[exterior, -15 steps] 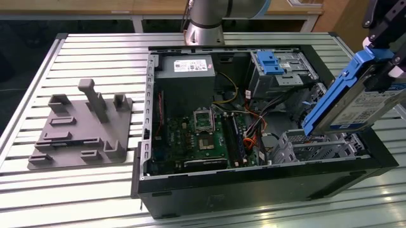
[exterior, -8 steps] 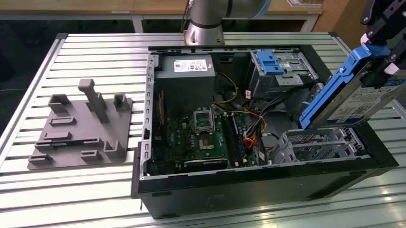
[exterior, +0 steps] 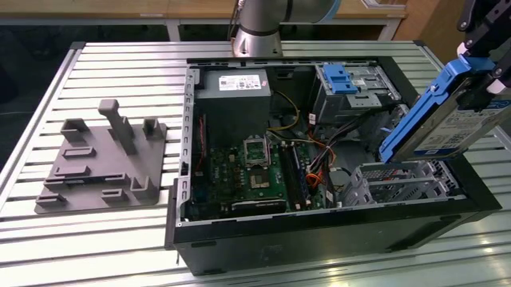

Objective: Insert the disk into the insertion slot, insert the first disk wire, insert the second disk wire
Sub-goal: 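Insert the disk into the insertion slot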

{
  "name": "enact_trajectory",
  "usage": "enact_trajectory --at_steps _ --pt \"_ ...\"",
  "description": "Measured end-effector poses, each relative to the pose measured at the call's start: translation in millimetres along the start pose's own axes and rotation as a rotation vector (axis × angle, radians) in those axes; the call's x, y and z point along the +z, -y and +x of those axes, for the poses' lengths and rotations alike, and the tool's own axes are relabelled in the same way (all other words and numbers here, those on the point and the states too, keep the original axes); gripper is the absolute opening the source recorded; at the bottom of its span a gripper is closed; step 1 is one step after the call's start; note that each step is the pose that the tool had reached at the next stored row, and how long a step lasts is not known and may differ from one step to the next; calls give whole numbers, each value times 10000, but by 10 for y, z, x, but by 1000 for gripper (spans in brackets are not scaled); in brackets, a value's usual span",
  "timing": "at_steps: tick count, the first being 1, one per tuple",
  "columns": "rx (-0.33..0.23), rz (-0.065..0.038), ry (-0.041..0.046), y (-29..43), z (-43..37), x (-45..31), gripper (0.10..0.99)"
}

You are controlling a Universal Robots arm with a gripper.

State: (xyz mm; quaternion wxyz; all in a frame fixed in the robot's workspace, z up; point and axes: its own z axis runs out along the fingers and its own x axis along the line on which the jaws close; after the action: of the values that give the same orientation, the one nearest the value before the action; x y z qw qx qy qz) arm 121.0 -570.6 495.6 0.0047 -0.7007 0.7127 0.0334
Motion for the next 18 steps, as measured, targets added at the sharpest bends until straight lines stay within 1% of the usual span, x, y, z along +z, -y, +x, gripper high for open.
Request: enact_trajectory --at_steps 2,6,8,11,18 --pt "0 0 -1 1 -13 7 365" --pt "0 0 -1 1 -100 37 365" --pt "0 0 -1 1 -126 51 365" --pt "-6 0 -1 2 -138 76 365" --pt "-29 -2 -3 5 -136 131 365"
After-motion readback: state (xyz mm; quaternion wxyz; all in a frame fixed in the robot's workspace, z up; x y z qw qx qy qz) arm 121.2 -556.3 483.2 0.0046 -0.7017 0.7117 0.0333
